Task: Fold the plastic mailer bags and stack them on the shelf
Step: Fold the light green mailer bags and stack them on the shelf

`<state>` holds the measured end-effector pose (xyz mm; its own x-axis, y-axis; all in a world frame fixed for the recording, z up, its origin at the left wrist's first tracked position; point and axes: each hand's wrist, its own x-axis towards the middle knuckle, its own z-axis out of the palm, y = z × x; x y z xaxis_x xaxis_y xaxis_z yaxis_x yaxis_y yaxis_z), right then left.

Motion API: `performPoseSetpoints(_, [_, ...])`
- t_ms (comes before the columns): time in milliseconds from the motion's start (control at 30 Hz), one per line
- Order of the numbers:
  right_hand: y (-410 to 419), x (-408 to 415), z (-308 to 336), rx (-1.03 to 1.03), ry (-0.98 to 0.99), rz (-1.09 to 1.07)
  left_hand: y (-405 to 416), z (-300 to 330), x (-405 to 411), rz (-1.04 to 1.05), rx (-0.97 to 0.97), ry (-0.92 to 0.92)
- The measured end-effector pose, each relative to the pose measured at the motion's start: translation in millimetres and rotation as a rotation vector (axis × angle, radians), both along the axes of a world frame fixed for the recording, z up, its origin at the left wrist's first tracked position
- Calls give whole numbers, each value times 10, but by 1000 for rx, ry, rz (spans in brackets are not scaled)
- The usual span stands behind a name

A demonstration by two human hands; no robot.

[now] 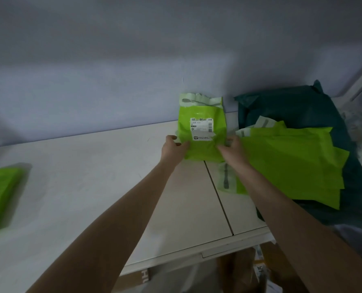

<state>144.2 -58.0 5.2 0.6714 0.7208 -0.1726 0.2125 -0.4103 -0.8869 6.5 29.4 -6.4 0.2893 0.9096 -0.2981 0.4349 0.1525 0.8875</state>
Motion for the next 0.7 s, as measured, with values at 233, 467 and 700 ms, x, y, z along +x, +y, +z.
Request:
performPoseSetpoints(233, [35, -31, -100, -21, 92, -31, 56, -2, -68, 81, -232, -156])
performPoseSetpoints(467, [8, -141, 36, 86, 113, 35, 39, 91, -320, 10, -200, -330])
performPoseSetpoints(700, [42, -247, 288, 218, 32, 152, 22, 300, -628, 35, -127, -454])
